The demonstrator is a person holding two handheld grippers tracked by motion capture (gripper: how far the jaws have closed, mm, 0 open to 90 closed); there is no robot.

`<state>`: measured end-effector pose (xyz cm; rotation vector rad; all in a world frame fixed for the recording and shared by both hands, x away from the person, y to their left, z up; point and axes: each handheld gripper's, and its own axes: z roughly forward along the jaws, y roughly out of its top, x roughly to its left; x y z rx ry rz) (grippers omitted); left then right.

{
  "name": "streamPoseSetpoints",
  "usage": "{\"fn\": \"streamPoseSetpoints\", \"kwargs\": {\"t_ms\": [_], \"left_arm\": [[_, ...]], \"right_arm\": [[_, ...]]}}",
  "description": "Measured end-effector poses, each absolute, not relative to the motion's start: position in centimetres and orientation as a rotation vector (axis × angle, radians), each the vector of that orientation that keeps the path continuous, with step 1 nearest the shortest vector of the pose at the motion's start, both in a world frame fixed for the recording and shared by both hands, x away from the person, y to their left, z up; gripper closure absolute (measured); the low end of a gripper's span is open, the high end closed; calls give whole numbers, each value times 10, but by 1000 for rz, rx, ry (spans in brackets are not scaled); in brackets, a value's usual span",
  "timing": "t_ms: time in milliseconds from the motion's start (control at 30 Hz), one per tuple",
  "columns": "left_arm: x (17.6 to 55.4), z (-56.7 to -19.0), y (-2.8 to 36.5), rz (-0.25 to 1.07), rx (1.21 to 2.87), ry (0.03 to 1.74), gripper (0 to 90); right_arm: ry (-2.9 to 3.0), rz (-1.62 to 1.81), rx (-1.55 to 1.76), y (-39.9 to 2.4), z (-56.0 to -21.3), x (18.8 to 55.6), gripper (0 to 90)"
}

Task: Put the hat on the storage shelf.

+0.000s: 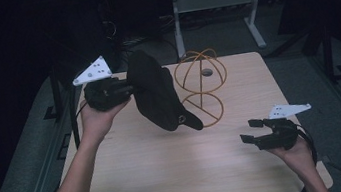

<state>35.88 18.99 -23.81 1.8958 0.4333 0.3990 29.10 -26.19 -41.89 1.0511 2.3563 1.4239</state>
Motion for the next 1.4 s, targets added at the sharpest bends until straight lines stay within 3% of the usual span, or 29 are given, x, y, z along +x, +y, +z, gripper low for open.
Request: {"fn": "streamPoseSetpoints", "kwargs": {"t_ms": [633,1233,1400], "left_arm": [[387,-210,162,381,1915,390,842],[417,-186,113,395,2043,345,843],[432,-179,95,342,2062,376,843]], "right_arm": [[2263,1479,1085,-279,-416,288,296],[2216,1508,1101,-288,-413,287,297],[2189,1522,1104,-294,-413,286,298]]}}
